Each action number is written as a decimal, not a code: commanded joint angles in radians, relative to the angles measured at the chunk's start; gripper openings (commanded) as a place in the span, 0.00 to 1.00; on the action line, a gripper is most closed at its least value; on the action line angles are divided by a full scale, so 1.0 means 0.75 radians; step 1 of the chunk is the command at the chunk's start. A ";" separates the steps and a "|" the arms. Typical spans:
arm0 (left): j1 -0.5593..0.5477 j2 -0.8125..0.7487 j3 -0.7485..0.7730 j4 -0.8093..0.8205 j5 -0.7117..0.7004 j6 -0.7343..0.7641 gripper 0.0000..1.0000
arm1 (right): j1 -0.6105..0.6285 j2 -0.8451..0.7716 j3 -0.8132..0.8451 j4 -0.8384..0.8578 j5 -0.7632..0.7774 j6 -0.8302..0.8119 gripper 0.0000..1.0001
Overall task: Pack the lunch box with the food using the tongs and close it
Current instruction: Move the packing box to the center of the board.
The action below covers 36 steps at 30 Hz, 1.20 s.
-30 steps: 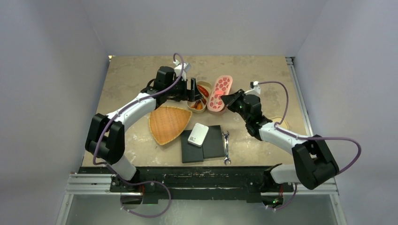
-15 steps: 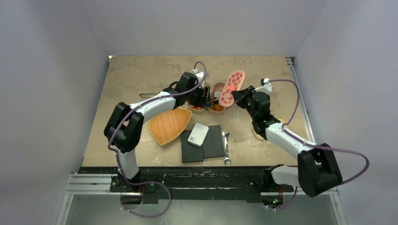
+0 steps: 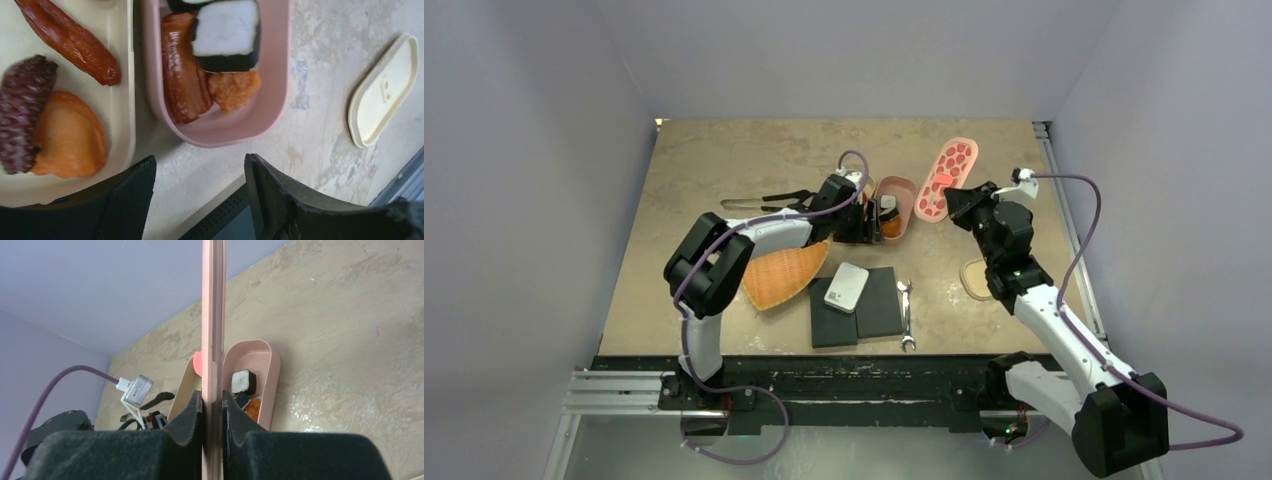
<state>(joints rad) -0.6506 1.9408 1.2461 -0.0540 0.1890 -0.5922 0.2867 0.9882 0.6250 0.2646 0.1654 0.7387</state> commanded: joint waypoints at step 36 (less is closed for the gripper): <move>0.007 0.152 0.206 0.043 -0.391 -0.026 0.37 | -0.010 -0.121 -0.016 -0.095 -0.086 -0.081 0.00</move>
<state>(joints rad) -0.6483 2.0071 1.3025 0.1032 -0.0757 -0.7010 0.2829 0.9218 0.6186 0.1715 0.1116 0.6903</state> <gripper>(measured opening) 0.419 0.115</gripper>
